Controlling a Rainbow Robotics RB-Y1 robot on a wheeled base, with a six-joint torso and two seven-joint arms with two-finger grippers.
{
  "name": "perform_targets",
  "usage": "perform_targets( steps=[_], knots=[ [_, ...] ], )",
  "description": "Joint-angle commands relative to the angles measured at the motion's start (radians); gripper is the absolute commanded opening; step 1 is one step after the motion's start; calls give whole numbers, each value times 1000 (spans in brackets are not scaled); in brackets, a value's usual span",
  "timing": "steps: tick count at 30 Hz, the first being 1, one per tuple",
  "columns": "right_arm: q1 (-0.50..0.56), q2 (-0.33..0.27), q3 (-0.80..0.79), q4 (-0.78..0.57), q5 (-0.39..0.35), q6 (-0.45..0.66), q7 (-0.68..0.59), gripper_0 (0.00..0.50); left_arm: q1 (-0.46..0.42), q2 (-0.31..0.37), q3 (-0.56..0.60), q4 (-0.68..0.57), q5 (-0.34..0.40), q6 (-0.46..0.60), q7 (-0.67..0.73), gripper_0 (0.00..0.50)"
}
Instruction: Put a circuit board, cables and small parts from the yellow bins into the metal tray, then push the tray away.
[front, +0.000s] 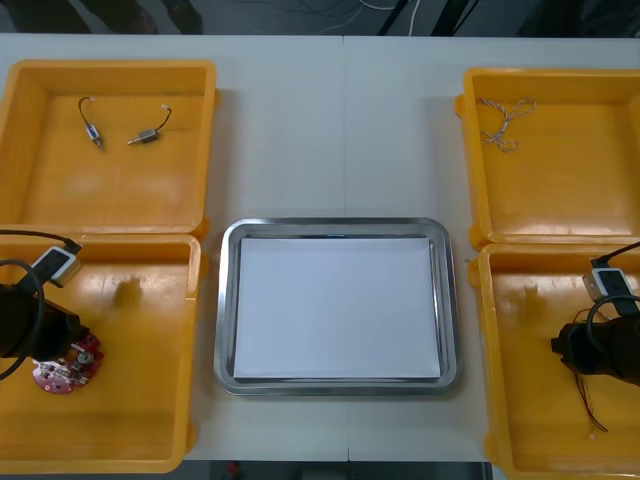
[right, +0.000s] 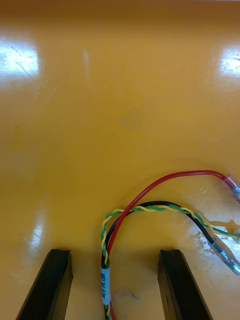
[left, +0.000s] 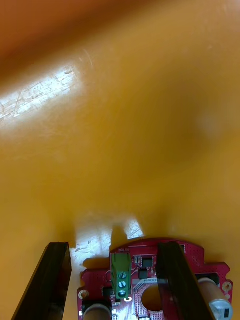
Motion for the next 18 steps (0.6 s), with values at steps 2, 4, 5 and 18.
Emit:
perform_targets(
  steps=[2,4,5,18],
  knots=[
    [41,-29,27,-6,4,-9,-37,477,-9,47,-23,4,-19,-20,-110,500],
    [41,-29,32,-6,4,-12,-37,407,-7,47,-23,4,-19,-20,-110,500],
    [41,-29,33,-6,4,-13,-36,352,-5,45,-23,4,-20,-22,-110,500],
    [44,-29,44,-8,5,-59,-37,0,4,48,-21,4,-10,-26,-112,500]
  ],
)
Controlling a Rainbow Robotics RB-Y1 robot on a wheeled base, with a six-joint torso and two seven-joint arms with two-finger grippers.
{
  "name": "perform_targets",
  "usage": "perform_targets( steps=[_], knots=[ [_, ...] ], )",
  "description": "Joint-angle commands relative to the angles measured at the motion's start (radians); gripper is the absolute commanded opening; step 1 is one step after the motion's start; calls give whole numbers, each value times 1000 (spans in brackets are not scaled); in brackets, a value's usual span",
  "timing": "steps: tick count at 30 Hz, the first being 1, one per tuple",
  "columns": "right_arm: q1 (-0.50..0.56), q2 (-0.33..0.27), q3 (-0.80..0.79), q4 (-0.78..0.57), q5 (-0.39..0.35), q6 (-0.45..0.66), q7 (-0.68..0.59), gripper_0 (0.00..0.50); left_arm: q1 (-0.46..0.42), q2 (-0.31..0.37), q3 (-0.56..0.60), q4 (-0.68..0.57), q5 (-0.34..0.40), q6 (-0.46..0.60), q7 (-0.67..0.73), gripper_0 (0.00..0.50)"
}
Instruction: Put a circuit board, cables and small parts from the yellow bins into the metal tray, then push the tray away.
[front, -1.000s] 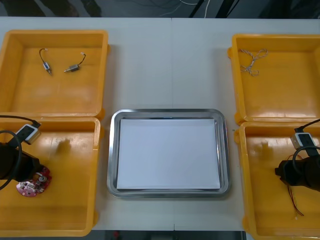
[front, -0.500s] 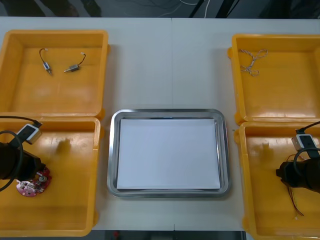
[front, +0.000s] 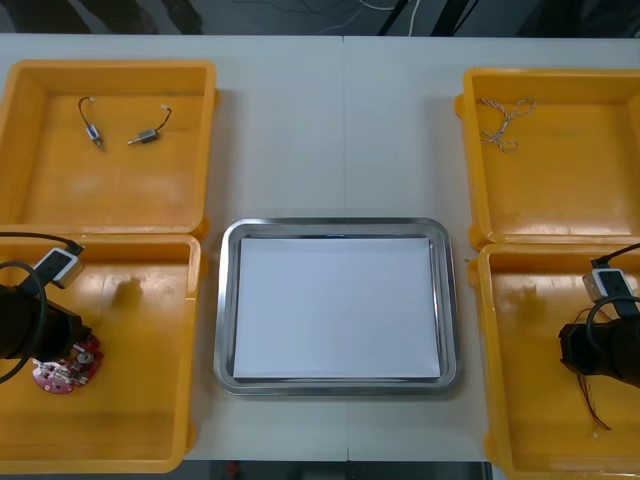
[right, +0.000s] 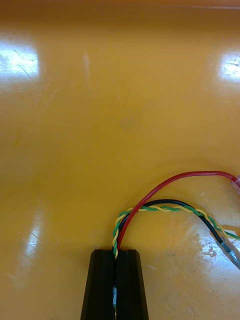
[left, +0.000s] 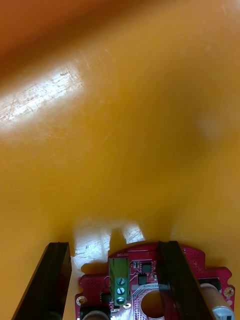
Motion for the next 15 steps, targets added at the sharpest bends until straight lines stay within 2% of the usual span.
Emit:
perform_targets(
  steps=[1,9,15],
  knots=[
    [32,-18,25,-14,10,-22,-37,0,5,50,-12,-1,1,-12,-112,500],
    [30,-21,-43,-132,60,68,-25,0,22,59,-11,1,4,-25,-120,500],
    [32,-30,-109,-215,45,146,-20,0,31,60,-8,-1,4,-30,-123,500]
  ],
)
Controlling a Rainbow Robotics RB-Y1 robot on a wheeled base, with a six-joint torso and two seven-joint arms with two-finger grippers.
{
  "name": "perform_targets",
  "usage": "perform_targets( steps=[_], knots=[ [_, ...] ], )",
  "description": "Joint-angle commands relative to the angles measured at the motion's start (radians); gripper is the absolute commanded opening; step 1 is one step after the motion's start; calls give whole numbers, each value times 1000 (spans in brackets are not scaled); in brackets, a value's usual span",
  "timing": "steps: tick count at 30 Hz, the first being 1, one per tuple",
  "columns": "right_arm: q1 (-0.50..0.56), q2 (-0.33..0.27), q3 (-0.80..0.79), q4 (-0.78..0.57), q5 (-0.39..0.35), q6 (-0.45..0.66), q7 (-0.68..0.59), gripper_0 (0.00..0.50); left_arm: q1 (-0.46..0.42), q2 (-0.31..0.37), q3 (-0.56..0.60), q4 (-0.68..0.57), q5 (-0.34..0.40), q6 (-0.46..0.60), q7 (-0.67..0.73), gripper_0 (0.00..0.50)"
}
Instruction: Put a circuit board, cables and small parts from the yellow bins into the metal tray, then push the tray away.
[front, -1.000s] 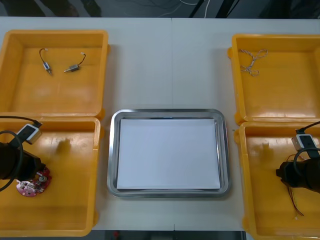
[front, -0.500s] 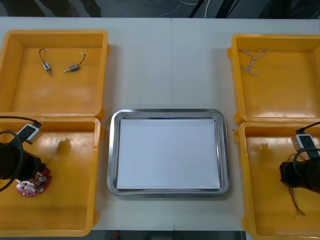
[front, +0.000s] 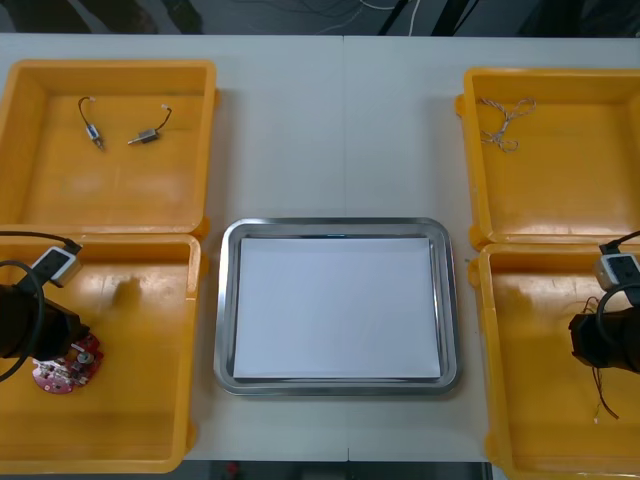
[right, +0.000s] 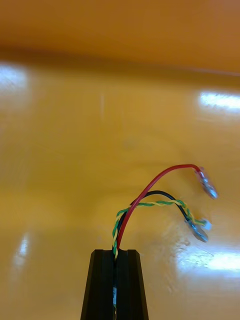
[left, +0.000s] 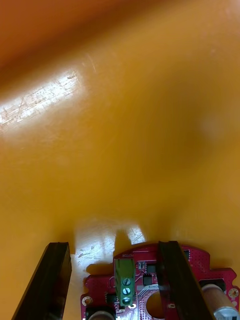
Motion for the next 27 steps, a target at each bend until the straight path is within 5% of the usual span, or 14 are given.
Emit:
perform_targets(
  steps=[1,18,20,21,22,27],
  knots=[
    [26,-31,-86,-93,-20,63,-20,0,30,51,-6,-1,4,-13,-123,500],
    [-77,-87,-359,-206,-296,432,-30,0,74,53,20,-10,16,-26,-133,500],
    [-94,-97,-373,-215,-322,460,-31,0,74,53,20,-10,16,-26,-133,386],
    [-103,-101,-378,-223,-339,475,-31,0,74,53,20,-10,16,-26,-133,144],
    [-114,-110,-379,-237,-354,489,-31,0,74,51,21,-10,17,-26,-133,0],
    [-160,-149,-369,-288,-414,529,-36,0,74,53,23,-10,24,-26,-132,0]
  ],
)
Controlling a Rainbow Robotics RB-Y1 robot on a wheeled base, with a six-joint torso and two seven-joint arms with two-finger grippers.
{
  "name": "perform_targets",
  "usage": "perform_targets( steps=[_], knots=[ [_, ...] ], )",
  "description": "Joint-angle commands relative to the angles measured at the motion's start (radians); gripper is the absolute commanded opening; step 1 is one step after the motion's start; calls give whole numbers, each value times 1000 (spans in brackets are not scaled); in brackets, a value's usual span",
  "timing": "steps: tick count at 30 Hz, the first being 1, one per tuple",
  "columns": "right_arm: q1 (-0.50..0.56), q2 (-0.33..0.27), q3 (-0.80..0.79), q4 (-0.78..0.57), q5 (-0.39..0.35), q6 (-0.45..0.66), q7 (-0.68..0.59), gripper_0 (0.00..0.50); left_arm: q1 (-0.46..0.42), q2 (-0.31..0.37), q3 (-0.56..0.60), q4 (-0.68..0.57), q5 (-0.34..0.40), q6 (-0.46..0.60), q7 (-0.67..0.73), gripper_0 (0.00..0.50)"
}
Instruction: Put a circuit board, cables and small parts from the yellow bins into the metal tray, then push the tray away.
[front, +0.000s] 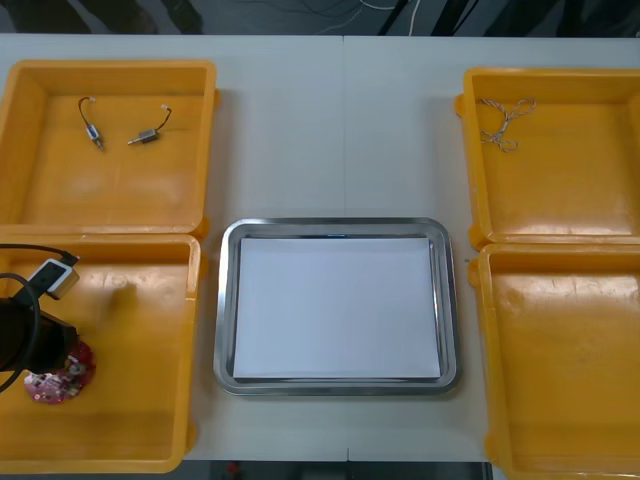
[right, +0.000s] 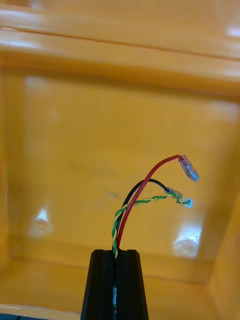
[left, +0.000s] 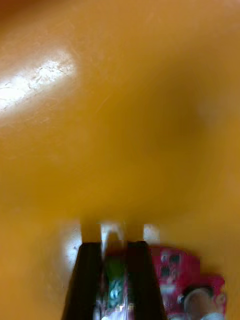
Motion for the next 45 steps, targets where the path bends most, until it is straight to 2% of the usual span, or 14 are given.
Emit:
perform_targets(
  steps=[1,10,15,22,27,40,45],
  knots=[
    [-66,-81,-9,-70,-65,30,-37,0,33,43,23,-10,15,-7,-131,0],
    [-169,-165,94,-75,-164,37,-43,0,33,45,56,-20,43,28,-131,0],
    [-249,-209,182,-94,-224,37,-43,0,32,42,135,-80,66,157,-127,0],
    [-336,-225,300,-109,-220,37,-45,0,25,36,244,-137,133,284,-125,0],
    [-402,-223,390,-109,-220,37,-47,0,-27,14,290,-171,163,385,-122,0],
    [-580,-223,611,-110,-201,37,-51,0,-182,-15,309,-234,176,546,-99,0],
    [-622,-223,679,-110,-172,37,-54,0,-251,-35,307,-257,190,617,-85,0]
  ],
)
